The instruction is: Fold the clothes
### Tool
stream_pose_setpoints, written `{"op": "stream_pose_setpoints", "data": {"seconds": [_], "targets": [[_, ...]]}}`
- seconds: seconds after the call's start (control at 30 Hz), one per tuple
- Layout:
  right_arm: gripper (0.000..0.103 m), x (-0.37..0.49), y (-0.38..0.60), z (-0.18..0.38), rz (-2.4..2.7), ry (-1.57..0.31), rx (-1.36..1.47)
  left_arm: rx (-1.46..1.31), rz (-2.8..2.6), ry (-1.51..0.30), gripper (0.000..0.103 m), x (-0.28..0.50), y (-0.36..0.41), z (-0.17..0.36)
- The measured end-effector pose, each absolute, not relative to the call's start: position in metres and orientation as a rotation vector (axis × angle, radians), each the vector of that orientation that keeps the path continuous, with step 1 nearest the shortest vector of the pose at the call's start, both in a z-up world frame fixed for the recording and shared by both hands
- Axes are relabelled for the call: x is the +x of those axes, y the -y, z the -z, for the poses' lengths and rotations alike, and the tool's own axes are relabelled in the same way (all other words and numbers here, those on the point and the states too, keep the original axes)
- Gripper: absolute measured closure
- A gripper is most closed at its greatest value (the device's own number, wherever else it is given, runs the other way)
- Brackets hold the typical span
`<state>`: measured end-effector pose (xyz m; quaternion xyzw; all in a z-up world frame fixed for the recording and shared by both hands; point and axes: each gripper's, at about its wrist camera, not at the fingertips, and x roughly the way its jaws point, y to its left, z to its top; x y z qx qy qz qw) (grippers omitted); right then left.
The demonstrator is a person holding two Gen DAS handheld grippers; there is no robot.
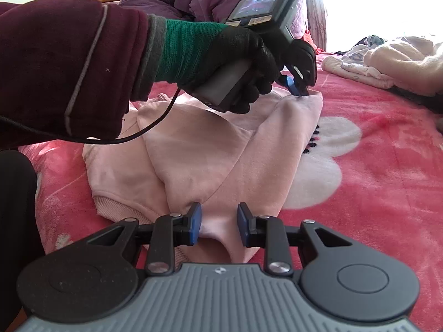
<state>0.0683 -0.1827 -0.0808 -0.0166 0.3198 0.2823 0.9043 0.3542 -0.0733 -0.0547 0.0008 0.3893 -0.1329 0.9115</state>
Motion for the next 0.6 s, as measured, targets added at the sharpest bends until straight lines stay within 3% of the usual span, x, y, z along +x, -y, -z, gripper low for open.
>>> {"op": "stream_pose_setpoints", "data": {"seconds": [0.23,0.47,0.6], "targets": [[0.073,0.066,0.188,0.073,-0.56,-0.612,-0.009,0.031,0.44,-0.776,0.092,0.296,0.075,0.024],[0.072,0.067,0.176,0.082,-0.588,-0.666,-0.068,0.173,0.391,-0.841,0.092,0.278,0.085,0.079],[0.073,0.066,0.174,0.082,-0.583,-0.656,-0.086,0.105,0.413,-0.782,0.091,0.256,0.071,0.047]]}}
